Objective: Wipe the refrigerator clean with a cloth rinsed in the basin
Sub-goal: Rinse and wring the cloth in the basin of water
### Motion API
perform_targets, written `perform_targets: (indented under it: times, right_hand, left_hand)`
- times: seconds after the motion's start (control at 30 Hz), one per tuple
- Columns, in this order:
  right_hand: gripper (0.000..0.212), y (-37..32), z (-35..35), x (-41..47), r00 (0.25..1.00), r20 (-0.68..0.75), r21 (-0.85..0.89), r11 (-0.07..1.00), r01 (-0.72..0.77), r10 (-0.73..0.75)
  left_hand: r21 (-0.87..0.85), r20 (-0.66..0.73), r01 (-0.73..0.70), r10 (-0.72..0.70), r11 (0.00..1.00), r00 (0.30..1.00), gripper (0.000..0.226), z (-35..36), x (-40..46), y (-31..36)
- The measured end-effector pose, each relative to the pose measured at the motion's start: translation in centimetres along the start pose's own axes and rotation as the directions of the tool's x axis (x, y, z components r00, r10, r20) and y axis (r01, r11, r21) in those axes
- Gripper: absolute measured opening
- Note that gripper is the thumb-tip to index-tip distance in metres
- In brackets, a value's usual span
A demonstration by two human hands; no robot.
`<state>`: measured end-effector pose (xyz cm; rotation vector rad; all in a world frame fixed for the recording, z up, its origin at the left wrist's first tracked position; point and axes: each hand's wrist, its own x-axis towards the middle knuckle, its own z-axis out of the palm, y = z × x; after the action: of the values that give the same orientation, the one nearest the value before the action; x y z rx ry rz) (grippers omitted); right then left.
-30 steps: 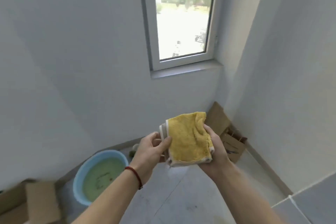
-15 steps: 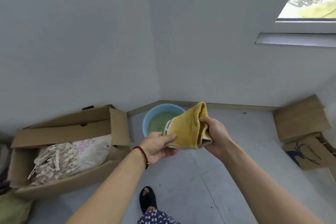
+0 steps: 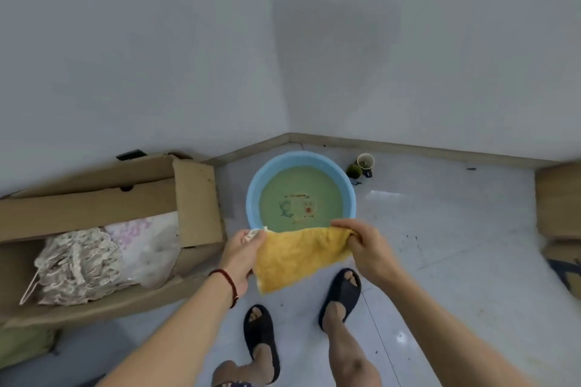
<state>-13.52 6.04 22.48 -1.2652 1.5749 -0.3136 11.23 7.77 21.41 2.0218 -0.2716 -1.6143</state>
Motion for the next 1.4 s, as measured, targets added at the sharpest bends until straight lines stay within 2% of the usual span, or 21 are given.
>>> perform_targets:
  times: [0.13, 0.2, 0.27, 0.33, 0.4, 0.47, 0.53, 0.6, 0.67, 0.8, 0.87, 0.93, 1.0, 1.07, 1.13, 1.17, 1.2, 1.27, 1.33, 1.37, 1.4]
  right_hand:
    - [0.052, 5.3, 0.9, 10.8, 0.997, 0.021, -0.140, 0.987, 0.072, -0.070]
    - [0.056, 8.6, 2.3, 16.1, 0.973, -0.036, -0.261, 0.942, 0.209, -0.226]
    - [0.059, 12.7, 4.4, 20.4, 0.933, 0.073, -0.406, 0.844, 0.350, -0.352]
    - [0.058, 17.1, 7.1, 24.1, 0.918, 0.240, -0.536, 0.746, 0.396, -0.315]
    - [0.052, 21.8, 10.6, 27.6, 0.939, 0.262, -0.588, 0.735, 0.339, -0.224]
    - [0.047, 24.0, 12.7, 29.8, 0.979, 0.094, -0.531, 0.823, 0.201, -0.178]
    - [0.057, 24.9, 15.6, 32.2, 0.994, -0.077, -0.445, 0.895, 0.037, -0.079]
    - [0.071, 23.9, 18.1, 34.1, 0.981, -0.170, -0.342, 0.929, -0.143, 0.089]
    - [0.072, 22.8, 20.8, 35.4, 0.944, -0.231, -0.246, 0.925, -0.291, 0.236]
    - [0.043, 21.6, 23.1, 37.0, 0.898, -0.218, 0.223, 0.915, -0.335, 0.382]
    - [0.036, 21.4, 23.2, 37.2, 0.917, -0.148, 0.317, 0.896, -0.310, 0.369]
    - [0.040, 21.7, 22.8, 37.2, 0.953, -0.135, 0.157, 0.955, -0.252, 0.273]
    - [0.049, 22.2, 21.9, 37.5, 0.986, -0.048, -0.190, 0.967, -0.167, 0.161]
    - [0.048, 23.0, 20.4, 38.1, 0.996, 0.058, -0.589, 0.808, -0.016, 0.062]
    - [0.038, 23.4, 20.0, 38.3, 0.997, 0.029, -0.765, 0.640, 0.072, -0.077]
    - [0.038, 23.2, 20.2, 38.1, 0.996, -0.019, -0.784, 0.620, 0.037, -0.083]
    - [0.042, 22.9, 20.7, 37.7, 0.996, -0.072, -0.763, 0.646, -0.027, -0.044]
    - [0.054, 22.0, 22.1, 37.2, 0.990, -0.094, -0.579, 0.803, -0.141, 0.106]
    - [0.056, 20.9, 23.0, 37.2, 0.968, 0.006, -0.171, 0.954, -0.245, 0.250]
    - [0.051, 20.3, 23.0, 37.3, 0.950, 0.039, 0.117, 0.943, -0.313, 0.310]
    - [0.045, 19.8, 23.0, 37.3, 0.923, 0.067, 0.343, 0.860, -0.377, 0.378]
  left_hand:
    - [-0.059, 0.008, 0.104, -0.104, 0.993, 0.995, 0.024, 4.0, 9.6, -1.4]
    - [-0.010, -0.005, 0.020, -0.020, 1.000, 1.000, 0.025, 6.2, 15.3, -1.9]
    - [0.168, -0.027, -0.127, 0.133, 0.978, 0.991, 0.027, 8.0, 21.0, -2.7]
    - [0.365, -0.012, -0.207, 0.226, 0.908, 0.974, 0.037, 9.4, 26.9, -4.0]
    - [0.545, -0.025, -0.147, 0.191, 0.826, 0.981, 0.056, 10.2, 33.1, -6.6]
    - [0.645, -0.014, -0.095, 0.136, 0.758, 0.991, 0.069, 10.8, 36.1, -7.9]
    - [0.653, -0.012, -0.070, 0.102, 0.754, 0.995, 0.068, 11.9, 38.8, -9.5]
    - [0.638, -0.068, -0.022, 0.084, 0.769, 0.994, 0.063, 13.1, 40.6, -10.4]
    - [0.618, -0.137, 0.001, 0.107, 0.786, 0.985, 0.057, 14.4, 42.2, -11.5]
    - [0.361, -0.170, 0.012, 0.053, 0.932, 0.984, 0.056, 16.7, 43.7, -12.4]
    - [0.369, -0.159, 0.049, 0.011, 0.928, 0.987, 0.045, 16.7, 43.9, -12.5]
    - [0.476, -0.121, 0.030, 0.031, 0.879, 0.992, 0.031, 16.3, 43.3, -12.4]
    - [0.612, -0.028, -0.074, 0.115, 0.787, 0.993, 0.031, 15.2, 42.5, -12.3]
    - [0.624, -0.008, -0.139, 0.184, 0.769, 0.983, 0.031, 13.6, 41.6, -12.4]
    - [0.558, -0.171, -0.053, 0.178, 0.828, 0.969, 0.040, 12.4, 41.4, -12.7]
    - [0.480, -0.266, 0.054, 0.087, 0.876, 0.960, 0.049, 12.5, 41.3, -12.6]
    - [0.364, -0.327, 0.163, -0.039, 0.917, 0.944, 0.057, 12.9, 41.4, -12.5]
    - [0.043, -0.328, 0.291, -0.262, 0.956, 0.908, 0.071, 14.2, 42.2, -12.5]
    - [-0.123, -0.302, 0.262, -0.288, 0.957, 0.909, 0.089, 15.2, 45.8, -15.4]
    - [-0.143, -0.283, 0.248, -0.280, 0.958, 0.917, 0.097, 15.7, 47.0, -16.5]
    - [-0.136, -0.271, 0.249, -0.278, 0.959, 0.922, 0.101, 16.1, 47.6, -17.0]
